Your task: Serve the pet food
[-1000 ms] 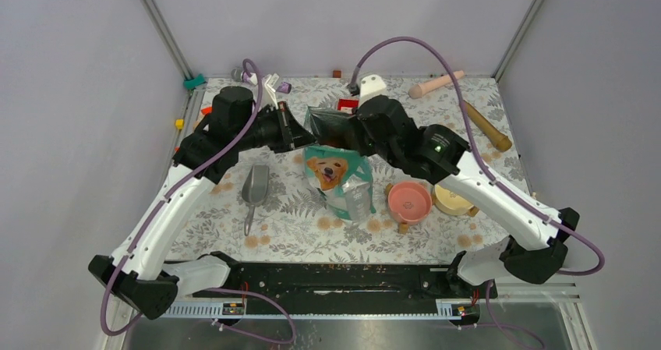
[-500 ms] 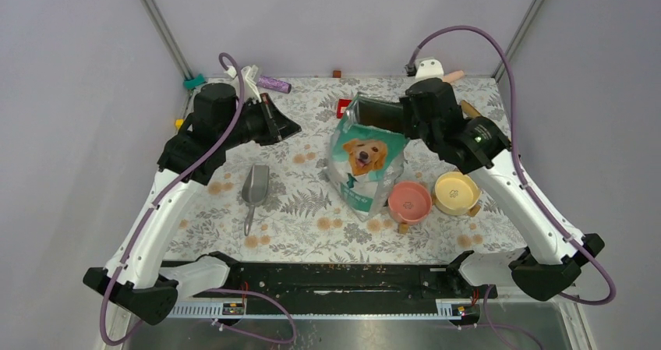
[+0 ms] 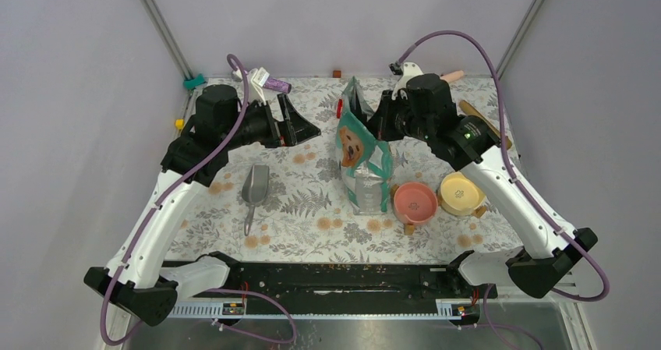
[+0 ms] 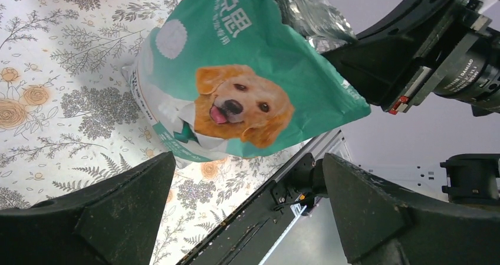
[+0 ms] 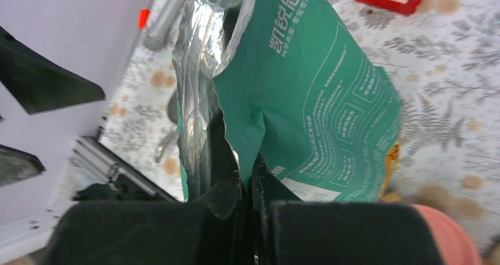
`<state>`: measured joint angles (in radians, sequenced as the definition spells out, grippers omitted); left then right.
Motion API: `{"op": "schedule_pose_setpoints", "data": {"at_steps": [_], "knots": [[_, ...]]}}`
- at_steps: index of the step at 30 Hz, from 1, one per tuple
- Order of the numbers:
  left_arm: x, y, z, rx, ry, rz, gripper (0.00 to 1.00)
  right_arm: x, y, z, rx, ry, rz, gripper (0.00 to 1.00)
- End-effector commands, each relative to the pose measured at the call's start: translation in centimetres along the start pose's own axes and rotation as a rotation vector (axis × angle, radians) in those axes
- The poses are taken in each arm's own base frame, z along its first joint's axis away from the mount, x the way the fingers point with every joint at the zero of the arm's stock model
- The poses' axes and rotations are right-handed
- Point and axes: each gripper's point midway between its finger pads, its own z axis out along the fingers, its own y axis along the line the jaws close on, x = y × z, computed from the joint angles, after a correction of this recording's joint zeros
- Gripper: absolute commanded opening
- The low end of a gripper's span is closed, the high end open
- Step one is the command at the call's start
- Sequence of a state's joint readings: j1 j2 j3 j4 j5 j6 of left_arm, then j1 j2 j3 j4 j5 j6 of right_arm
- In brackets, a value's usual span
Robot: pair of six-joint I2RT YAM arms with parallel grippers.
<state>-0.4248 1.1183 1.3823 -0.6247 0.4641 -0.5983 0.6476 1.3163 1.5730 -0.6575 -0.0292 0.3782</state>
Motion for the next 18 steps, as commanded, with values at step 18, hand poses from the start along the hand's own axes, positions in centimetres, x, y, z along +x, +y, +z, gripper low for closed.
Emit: {"op": "schedule_pose_setpoints", "data": {"at_steps": [18], "knots": [[-1.8,-0.8,-0.3,0.086,-0.07,-0.035,0.99,-16.0,11.9,-4.8,-0.334,-0.509,0.326,0.0]]}}
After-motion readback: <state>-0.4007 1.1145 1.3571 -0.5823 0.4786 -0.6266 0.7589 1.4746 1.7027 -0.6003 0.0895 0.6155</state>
